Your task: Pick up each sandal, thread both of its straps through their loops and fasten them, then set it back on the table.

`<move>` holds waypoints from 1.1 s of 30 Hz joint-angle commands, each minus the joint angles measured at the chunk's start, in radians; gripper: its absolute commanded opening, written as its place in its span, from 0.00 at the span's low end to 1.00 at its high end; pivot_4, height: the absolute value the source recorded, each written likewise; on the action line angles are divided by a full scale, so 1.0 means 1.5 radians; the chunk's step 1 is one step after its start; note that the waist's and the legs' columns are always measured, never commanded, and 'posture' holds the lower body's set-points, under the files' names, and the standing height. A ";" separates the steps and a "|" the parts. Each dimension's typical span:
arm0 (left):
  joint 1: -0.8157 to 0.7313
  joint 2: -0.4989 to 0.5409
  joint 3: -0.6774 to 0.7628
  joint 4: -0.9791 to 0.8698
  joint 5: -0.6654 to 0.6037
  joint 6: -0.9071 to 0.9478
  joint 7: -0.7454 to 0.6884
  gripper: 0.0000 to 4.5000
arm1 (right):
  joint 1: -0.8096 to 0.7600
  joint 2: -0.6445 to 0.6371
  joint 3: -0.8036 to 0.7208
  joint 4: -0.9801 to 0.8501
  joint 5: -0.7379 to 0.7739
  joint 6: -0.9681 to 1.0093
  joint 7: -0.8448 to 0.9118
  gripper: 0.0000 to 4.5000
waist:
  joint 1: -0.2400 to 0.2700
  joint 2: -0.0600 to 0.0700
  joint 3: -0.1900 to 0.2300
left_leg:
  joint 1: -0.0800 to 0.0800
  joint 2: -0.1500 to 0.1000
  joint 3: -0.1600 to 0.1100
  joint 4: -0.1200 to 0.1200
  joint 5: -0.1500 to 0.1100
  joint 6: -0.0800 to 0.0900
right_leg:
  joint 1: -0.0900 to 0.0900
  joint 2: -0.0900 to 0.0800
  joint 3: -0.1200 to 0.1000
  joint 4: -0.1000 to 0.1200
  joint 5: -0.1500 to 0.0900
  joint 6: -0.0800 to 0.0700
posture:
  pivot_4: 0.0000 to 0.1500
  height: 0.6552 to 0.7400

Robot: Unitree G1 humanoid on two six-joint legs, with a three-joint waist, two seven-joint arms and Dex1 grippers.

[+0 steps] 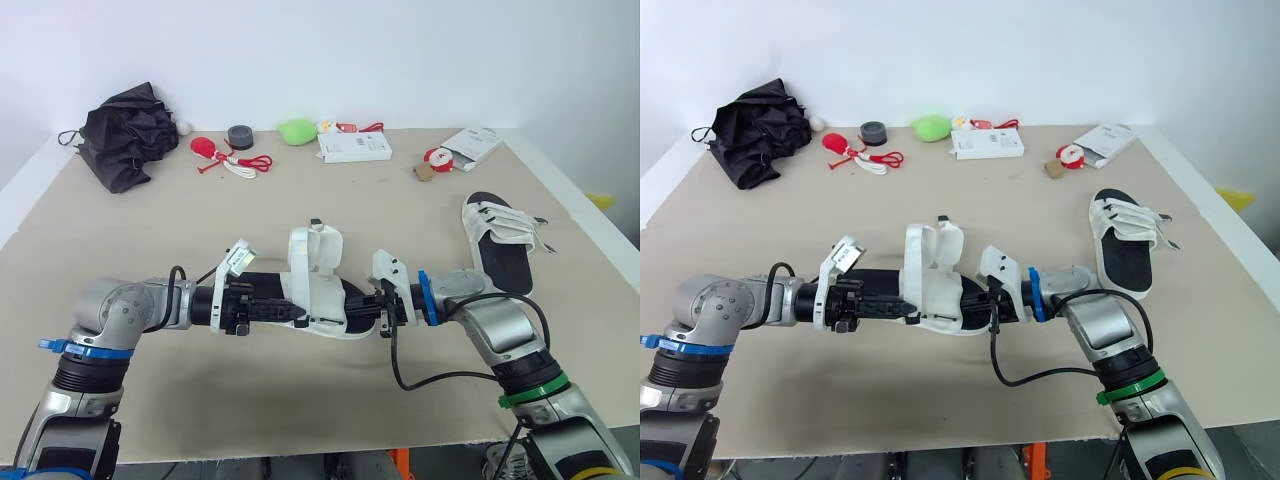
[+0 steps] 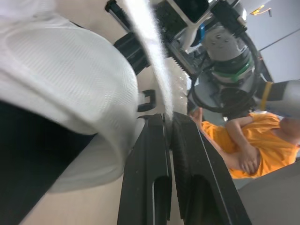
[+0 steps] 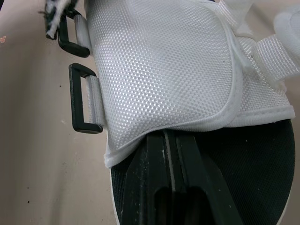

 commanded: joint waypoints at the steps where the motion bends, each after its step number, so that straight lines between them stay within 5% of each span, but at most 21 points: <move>1: -0.006 -0.003 0.001 -0.013 0.005 -0.016 0.001 0.04 | 0.020 -0.005 0.034 0.015 -0.014 0.020 0.003 0.00 | 0.000 0.000 0.000 | 0.000 0.000 0.000 0.000 0.000 0.000 | 0.000 0.000 0.000 0.000 0.000 0.000 | 1.00 1.00; 8: -0.041 -0.044 0.067 0.021 -0.072 0.053 0.032 0.04 | 0.017 -0.004 0.033 0.016 -0.014 0.020 0.004 0.00 | 0.000 0.000 0.000 | 0.000 0.000 0.000 0.000 0.000 0.000 | 0.000 0.000 0.000 0.000 0.000 0.000 | 1.00 1.00; 19: -0.021 -0.007 -0.005 0.031 0.036 -0.037 0.015 0.04 | 0.023 -0.002 0.028 0.012 -0.011 0.020 0.000 0.00 | 0.000 0.000 0.000 | 0.000 0.000 0.000 0.000 0.000 0.000 | 0.000 0.000 0.000 0.000 0.000 0.000 | 1.00 1.00; 33: -0.010 -0.013 -0.005 0.001 0.008 -0.009 -0.001 0.04 | 0.024 -0.005 0.024 0.007 -0.008 0.029 -0.001 0.00 | 0.000 0.000 0.000 | 0.000 0.000 0.000 -0.001 0.000 0.000 | 0.000 0.000 0.000 0.000 0.000 0.000 | 1.00 1.00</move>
